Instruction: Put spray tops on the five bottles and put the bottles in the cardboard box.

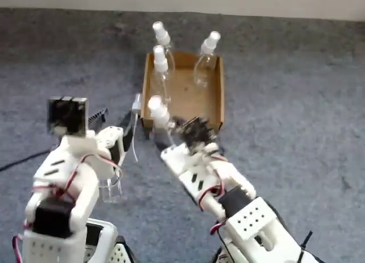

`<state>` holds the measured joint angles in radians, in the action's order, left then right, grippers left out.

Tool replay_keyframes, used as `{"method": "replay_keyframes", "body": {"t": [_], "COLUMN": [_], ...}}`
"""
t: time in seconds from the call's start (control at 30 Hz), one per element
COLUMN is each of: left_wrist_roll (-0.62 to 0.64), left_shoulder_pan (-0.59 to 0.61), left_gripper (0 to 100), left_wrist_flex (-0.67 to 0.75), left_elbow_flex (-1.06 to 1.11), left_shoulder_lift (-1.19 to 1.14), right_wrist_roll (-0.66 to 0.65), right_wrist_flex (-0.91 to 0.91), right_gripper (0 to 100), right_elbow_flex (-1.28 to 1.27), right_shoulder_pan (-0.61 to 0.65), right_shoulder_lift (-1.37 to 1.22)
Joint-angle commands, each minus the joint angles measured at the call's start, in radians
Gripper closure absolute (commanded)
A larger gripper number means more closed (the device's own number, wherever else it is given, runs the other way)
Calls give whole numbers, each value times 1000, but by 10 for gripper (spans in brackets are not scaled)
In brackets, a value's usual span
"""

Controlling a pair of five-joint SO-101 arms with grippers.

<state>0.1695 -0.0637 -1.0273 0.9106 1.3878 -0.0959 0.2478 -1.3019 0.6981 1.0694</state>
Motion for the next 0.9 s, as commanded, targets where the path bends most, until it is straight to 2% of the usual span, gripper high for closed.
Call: {"method": "replay_keyframes", "body": {"t": [0.0,0.17,0.37,0.47,0.6,0.77,0.87], "left_wrist_roll": [2,0,-5,-8,-84,-83,-83], "left_shoulder_pan": [2,2,-4,-54,-107,-62,-8], "left_gripper": [838,835,838,838,839,838,835], "left_wrist_flex": [66,137,227,249,250,245,226], "left_elbow_flex": [30,173,305,351,367,340,291], "left_shoulder_lift": [116,213,219,219,219,229,229], "right_wrist_roll": [-49,-80,-80,-80,-80,-80,-80], "right_wrist_flex": [-8,-7,8,65,71,82,142], "right_gripper": [995,995,995,995,995,995,995], "right_elbow_flex": [-25,-33,-31,-24,-10,-8,-2], "right_shoulder_pan": [90,110,101,101,101,84,21], "right_shoulder_lift": [-1,1,1,4,82,191,182]}}
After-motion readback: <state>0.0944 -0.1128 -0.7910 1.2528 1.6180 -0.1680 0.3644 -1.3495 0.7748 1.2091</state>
